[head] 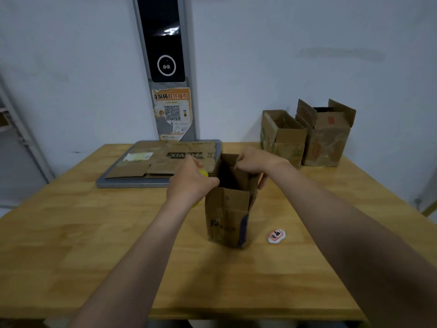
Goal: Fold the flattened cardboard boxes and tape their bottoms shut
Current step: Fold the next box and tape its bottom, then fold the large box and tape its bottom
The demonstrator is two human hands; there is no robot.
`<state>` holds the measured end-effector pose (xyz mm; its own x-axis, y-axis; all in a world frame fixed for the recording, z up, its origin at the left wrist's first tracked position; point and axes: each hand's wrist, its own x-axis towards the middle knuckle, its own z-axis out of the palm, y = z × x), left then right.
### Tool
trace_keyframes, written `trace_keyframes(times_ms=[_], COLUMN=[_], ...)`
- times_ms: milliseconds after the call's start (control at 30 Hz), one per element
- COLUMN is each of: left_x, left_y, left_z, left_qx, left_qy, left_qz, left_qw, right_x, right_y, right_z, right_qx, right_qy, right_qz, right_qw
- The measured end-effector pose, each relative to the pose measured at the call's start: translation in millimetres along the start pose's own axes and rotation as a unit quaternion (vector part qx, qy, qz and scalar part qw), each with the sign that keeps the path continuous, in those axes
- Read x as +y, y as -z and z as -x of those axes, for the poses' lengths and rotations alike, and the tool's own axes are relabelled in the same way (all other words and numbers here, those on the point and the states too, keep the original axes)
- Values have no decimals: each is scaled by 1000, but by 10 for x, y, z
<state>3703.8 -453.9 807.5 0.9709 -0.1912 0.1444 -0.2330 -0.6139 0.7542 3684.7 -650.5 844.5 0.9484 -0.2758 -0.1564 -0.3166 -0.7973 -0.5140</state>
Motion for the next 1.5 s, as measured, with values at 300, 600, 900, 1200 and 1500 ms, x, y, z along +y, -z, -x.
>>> trace_keyframes(times_ms=[300, 600, 900, 1200, 1500], left_x=[-85, -135, 107, 351, 538], left_y=[-41, -108, -475, -1209, -1912], left_z=[-30, 140, -227, -1495, -3093], left_qx=[-28, -63, -55, -35, -12], left_qy=[-7, -42, -66, -104, -184], left_qz=[79, 72, 19, 22, -34], left_qw=[996, 995, 996, 994, 982], right_x=[208, 423, 547, 824, 1023], right_y=[-236, -650, -443, 35, 507], right_z=[100, 930, 478, -802, -2445], right_qx=[151, 126, 159, 162, 162], right_qy=[100, 112, 58, 24, -8], right_qz=[-115, -172, -12, 42, 128], right_qw=[977, 971, 986, 986, 978])
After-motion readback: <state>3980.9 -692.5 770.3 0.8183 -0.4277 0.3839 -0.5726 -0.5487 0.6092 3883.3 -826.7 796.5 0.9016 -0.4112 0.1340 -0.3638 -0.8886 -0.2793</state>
